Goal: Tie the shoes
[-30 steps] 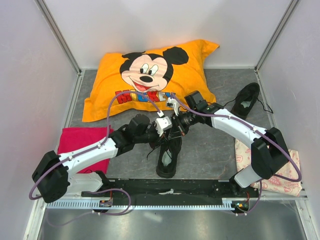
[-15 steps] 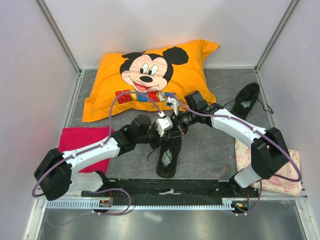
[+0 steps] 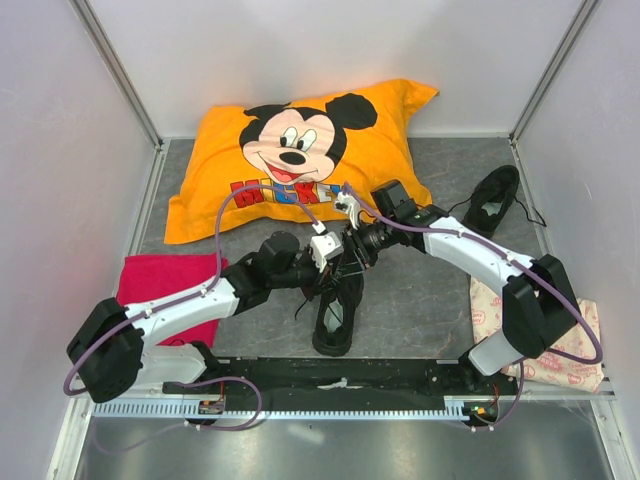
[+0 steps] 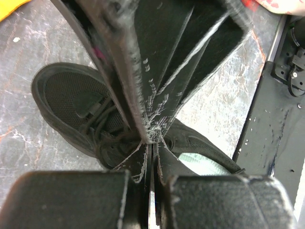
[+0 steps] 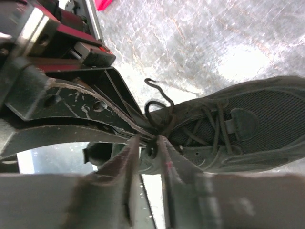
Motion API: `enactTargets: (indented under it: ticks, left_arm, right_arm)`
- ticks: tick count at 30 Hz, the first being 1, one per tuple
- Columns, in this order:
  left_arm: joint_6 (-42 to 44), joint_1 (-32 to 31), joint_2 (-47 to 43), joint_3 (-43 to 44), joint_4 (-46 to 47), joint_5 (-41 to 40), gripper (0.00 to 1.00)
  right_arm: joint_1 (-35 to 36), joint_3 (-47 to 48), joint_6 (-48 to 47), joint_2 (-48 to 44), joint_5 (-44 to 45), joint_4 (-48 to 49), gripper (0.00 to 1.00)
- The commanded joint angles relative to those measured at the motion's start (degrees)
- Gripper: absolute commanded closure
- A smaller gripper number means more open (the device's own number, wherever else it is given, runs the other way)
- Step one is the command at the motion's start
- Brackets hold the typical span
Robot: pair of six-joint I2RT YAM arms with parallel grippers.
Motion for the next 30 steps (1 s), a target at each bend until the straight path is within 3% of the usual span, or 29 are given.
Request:
enactTargets:
  ticks: [1, 9, 22, 30]
  left_arm:
    - [-1.33, 0.33, -1.35, -1.72, 5.28, 0.71, 0.98]
    - [-0.54, 0.50, -2.06, -3.04, 6.24, 1.50, 0.98]
    - [0.43, 0.86, -1.97, -3.13, 7.12, 2.90, 0.99]
    - [2.27, 0.94, -1.70, -3.21, 7.39, 4.22, 0.99]
  right_arm:
    - [-1.63, 0.48, 2.14, -2.51, -2.79, 0.31, 0.62]
    - [-4.01, -0.74, 3.11, -1.46, -4.37, -1.01, 0.61]
    - [-4.09, -4.52, -13.14, -3.30, -3.67, -3.04, 0.64]
    - [-3.74, -5.23, -15.79, -3.39, -4.02, -0.23, 0.63]
